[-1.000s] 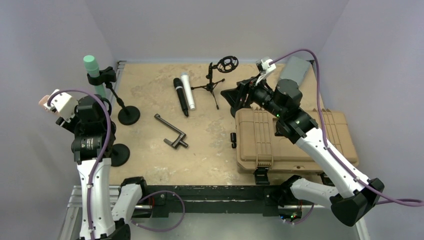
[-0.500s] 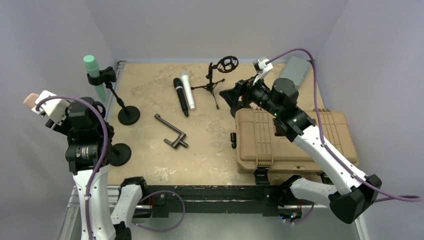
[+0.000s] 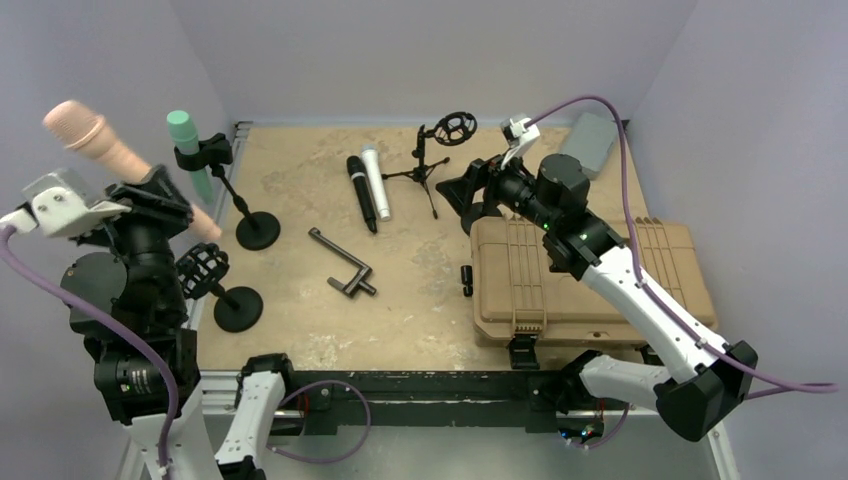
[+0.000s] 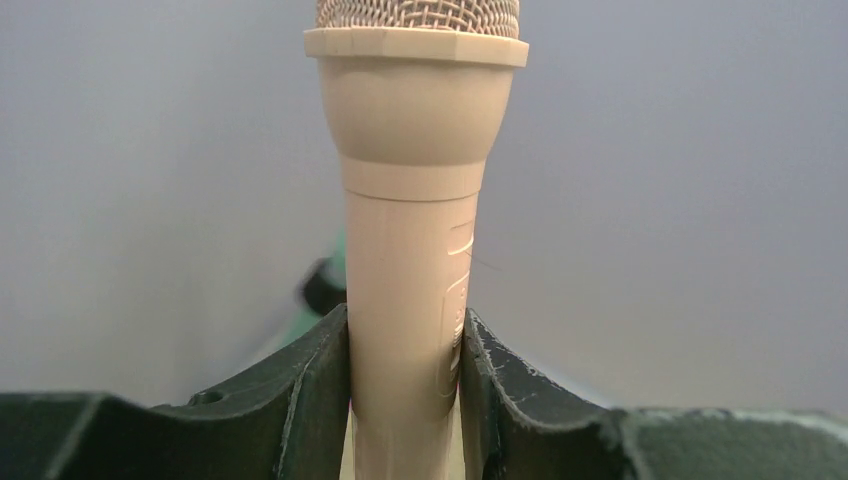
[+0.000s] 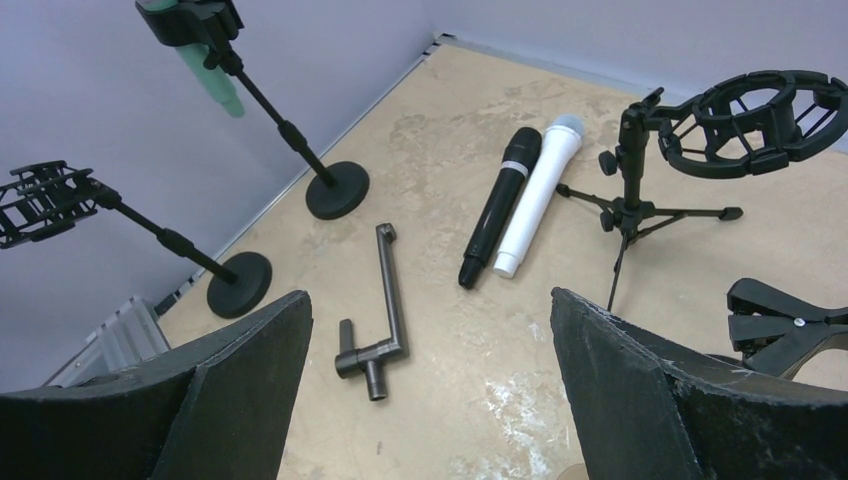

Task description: Remove the microphone from the stand

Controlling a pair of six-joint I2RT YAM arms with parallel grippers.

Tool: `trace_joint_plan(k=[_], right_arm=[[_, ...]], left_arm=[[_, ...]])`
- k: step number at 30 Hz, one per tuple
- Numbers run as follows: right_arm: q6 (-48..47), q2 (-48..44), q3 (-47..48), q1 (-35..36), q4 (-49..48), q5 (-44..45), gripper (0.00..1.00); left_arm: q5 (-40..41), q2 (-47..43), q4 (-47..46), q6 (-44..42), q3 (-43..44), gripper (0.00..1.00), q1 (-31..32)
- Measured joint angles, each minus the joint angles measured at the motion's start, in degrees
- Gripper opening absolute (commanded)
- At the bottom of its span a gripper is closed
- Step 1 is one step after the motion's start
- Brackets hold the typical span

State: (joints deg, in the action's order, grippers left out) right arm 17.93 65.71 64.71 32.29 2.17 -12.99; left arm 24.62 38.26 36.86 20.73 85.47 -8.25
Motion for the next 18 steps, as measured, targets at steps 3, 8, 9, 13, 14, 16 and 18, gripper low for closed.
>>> trace_joint_plan(k=[3, 8, 9, 13, 14, 16, 18], right_arm=[[0.0, 0.3, 0.0, 0.0, -0.1, 0.0, 0.87], [0.0, 0.7, -0.2, 0.0, 0.0, 0.0, 0.87], [0.0, 0.7, -0.2, 0.0, -0.1, 0.0, 0.87], [0.0, 0.7, -0.3, 0.0, 0.0, 0.1, 0.87], [0.0, 0.7, -0.3, 0.0, 0.0, 0.2, 0.87], [0.0, 0.7, -0.3, 0.0, 0.0, 0.4, 0.87], [0.0, 0.6, -0.3, 0.0, 0.3, 0.9, 0.87]], left_arm=[[-19.3, 1.2, -4.1, 0.9, 0.3, 0.0, 0.0], [-44.5, 11.7, -7.5, 5.8, 2.0, 0.0, 1.4], [-46.5, 14.7, -6.8, 5.9, 2.1, 0.0, 2.9], [-45.2, 27.6, -0.5, 4.9, 2.4, 0.0, 11.8], [-43.8, 31.1, 1.3, 4.8, 2.4, 0.0, 13.6], [-41.5, 36.9, 3.9, 5.4, 2.4, 0.0, 15.9], [-38.0, 42.6, 5.8, 6.4, 2.4, 0.0, 16.8]])
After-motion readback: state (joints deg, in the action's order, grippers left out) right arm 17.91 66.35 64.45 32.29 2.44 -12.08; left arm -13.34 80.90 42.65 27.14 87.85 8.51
